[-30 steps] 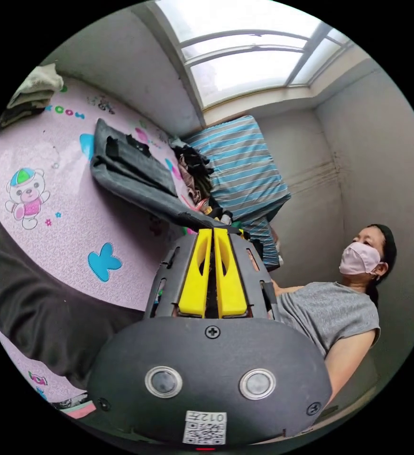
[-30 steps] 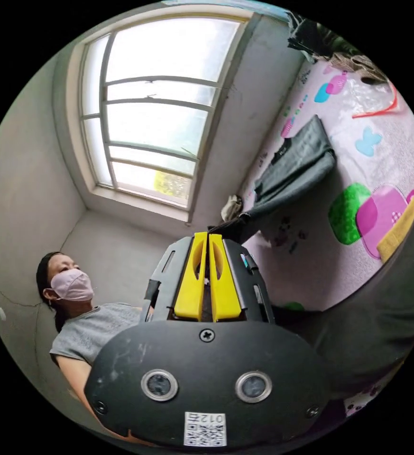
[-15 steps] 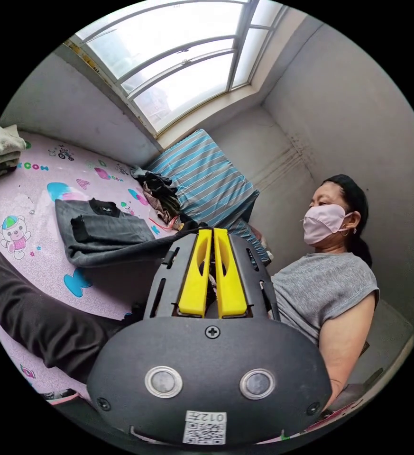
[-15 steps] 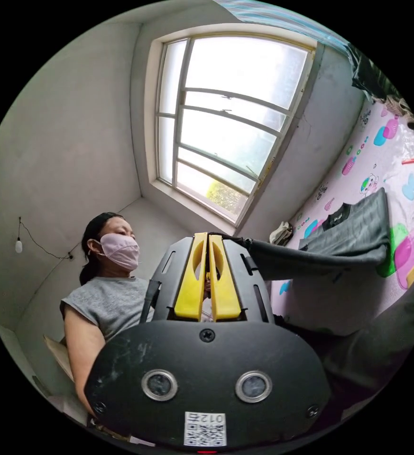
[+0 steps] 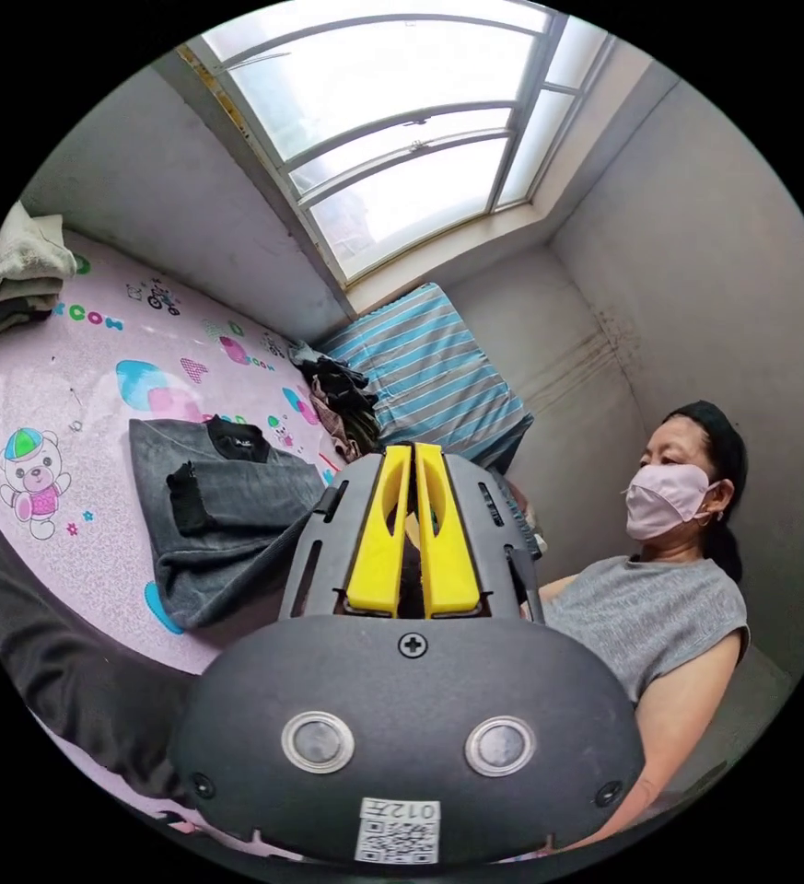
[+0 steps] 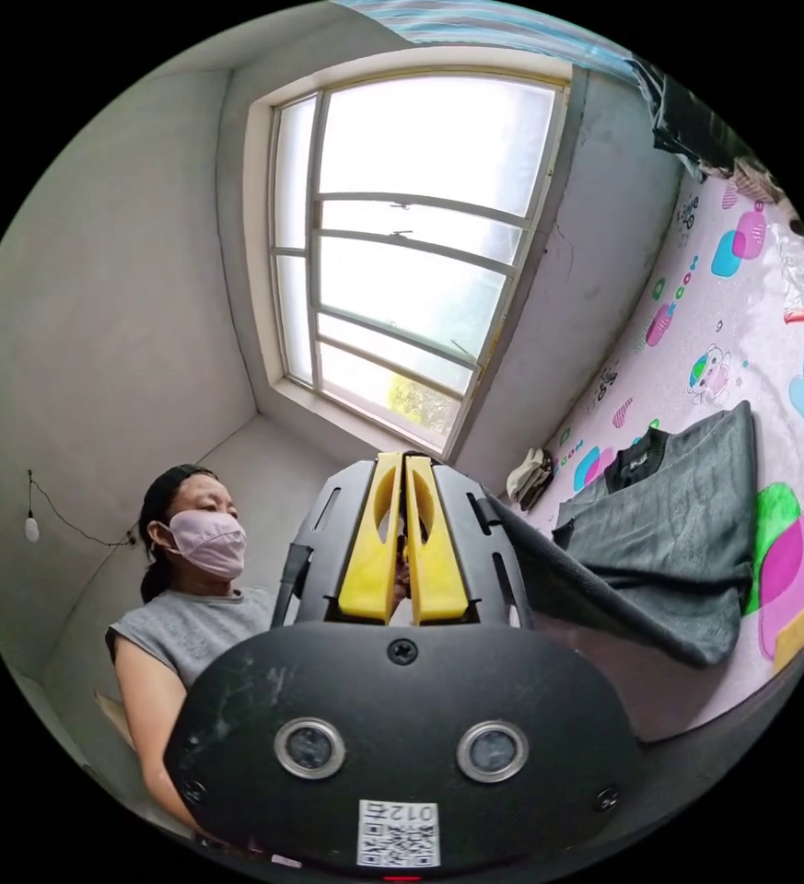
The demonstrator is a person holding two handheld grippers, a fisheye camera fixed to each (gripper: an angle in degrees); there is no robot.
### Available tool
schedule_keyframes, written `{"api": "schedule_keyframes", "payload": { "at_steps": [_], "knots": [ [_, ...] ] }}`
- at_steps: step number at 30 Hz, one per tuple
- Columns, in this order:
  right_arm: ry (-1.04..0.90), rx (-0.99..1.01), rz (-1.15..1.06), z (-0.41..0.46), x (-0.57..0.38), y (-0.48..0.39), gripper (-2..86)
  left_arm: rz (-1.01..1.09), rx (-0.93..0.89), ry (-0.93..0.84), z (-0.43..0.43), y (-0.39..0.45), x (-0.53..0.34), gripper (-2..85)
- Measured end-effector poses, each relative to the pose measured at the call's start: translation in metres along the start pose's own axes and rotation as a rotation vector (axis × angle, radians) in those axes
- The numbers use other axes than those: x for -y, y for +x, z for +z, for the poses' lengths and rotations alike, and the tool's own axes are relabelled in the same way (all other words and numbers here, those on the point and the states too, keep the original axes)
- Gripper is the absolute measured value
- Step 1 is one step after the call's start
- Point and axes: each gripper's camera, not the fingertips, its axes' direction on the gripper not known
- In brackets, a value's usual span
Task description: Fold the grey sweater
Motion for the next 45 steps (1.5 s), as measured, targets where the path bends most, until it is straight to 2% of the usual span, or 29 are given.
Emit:
{"api": "schedule_keyframes", "payload": {
  "at_steps": [11,22,28,34,36,39,43,45],
  "knots": [
    [-0.011,-0.092,0.086,0.053,0.119,0.081,-0.8,-0.120,0.027,-0.009,0.063,-0.085,0.099,1.2],
    [-0.038,-0.328,0.324,0.117,0.215,0.228,-0.7,-0.436,0.211,-0.135,0.163,-0.246,0.179,1.3],
    [0.025,-0.477,0.451,0.141,0.240,0.276,0.4,-0.601,0.272,-0.077,0.204,-0.296,0.185,1.7],
    [0.022,-0.562,0.431,0.160,0.271,0.252,6.0,-0.566,0.301,0.071,0.211,-0.273,0.194,3.2],
    [0.011,-0.587,0.427,0.158,0.278,0.232,6.4,-0.541,0.316,0.068,0.208,-0.256,0.197,3.7],
    [-0.058,-0.621,0.400,0.155,0.283,0.188,6.2,-0.491,0.402,-0.074,0.214,-0.218,0.198,4.7],
    [-0.302,-0.768,0.393,0.158,0.274,0.130,5.9,-0.414,0.554,-0.331,0.234,-0.166,0.180,6.7],
    [-0.405,-0.841,0.404,0.162,0.266,0.111,5.9,-0.410,0.567,-0.414,0.244,-0.152,0.167,7.6]
  ]
}}
